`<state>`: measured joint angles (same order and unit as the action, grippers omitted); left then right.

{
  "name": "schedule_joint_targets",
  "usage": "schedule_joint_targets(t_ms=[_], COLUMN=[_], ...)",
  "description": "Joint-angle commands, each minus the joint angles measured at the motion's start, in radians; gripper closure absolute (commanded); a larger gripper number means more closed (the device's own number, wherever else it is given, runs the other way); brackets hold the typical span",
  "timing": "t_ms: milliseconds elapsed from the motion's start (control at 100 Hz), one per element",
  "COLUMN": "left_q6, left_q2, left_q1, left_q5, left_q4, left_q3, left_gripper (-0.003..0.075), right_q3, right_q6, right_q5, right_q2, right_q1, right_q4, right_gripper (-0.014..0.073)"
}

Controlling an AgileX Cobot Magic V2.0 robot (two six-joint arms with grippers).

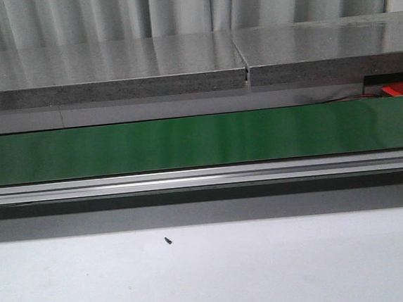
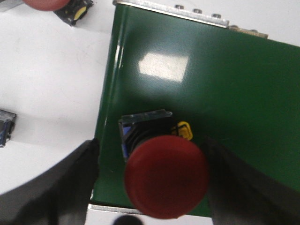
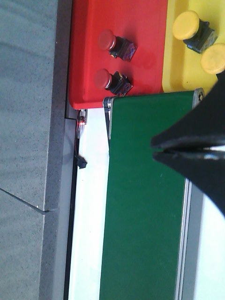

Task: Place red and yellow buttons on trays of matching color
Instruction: 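Set the red button on the belt and open the left gripper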

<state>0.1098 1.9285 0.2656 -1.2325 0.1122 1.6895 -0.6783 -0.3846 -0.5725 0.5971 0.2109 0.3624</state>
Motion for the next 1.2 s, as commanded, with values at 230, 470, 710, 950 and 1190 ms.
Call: schedule_joint_targets(t_ms=[230,470,710,950,1190], left_q6=[0.009,0.004,-0.024,-0.067,-0.078], left_q2=[-0.079,-0.128,-0.141,-0.141,-0.141], left_q1=[-0.005,0.005,0.106,0.229,0.305], left_q5=[-0.042,-0.042,-0.048,-0.05,-0.05], left_q4=[0.045,0.078,0.078,0.031,0.015], left_q3=[0.089,0.167,0.171,0.157,0.038], left_gripper=[0.0223,0.0225,0.0225,0.0225,0.0225], right_q3=[-0.023,-0.023,-0.023,-0.023,-0.023], right_q6=[-0.008,-0.008,-0.008,-0.008,-0.008], right_q5=[0.065,0.065,0.065,0.065,0.065], right_q2=[0.0,0.0,0.0,0.0,0.0], right_q1=[-0.002,-0.002,-0.002,-0.002,-0.002], right_q4=[0.016,0.016,0.016,0.016,0.016], right_gripper=[0.0652,0.0652,0.0652,0.0652,0.0652])
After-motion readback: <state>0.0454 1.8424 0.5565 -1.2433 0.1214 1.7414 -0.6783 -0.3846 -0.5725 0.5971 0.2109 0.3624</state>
